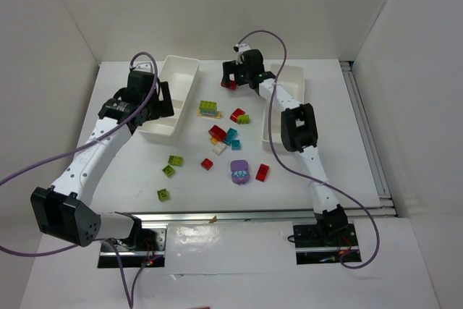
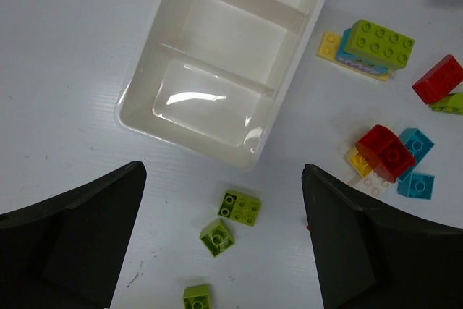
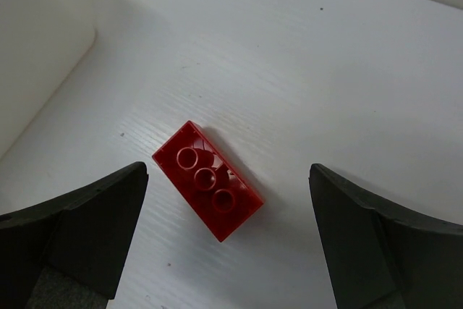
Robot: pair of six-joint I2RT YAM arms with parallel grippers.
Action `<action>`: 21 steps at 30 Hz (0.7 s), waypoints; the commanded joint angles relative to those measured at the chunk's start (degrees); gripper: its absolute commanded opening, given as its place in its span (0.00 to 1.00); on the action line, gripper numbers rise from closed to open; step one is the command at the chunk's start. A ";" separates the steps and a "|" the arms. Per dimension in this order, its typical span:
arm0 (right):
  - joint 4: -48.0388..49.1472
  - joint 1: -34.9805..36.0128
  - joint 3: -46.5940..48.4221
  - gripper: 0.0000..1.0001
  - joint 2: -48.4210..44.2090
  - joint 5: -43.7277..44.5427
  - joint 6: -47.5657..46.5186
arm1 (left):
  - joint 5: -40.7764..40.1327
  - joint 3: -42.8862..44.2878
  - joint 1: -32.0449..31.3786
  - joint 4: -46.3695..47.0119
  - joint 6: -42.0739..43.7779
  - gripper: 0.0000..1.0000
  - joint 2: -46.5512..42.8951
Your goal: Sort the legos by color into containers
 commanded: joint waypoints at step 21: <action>-4.29 3.99 2.77 0.69 0.00 0.38 -7.02 | -3.74 0.89 -0.66 -0.94 0.12 1.00 3.71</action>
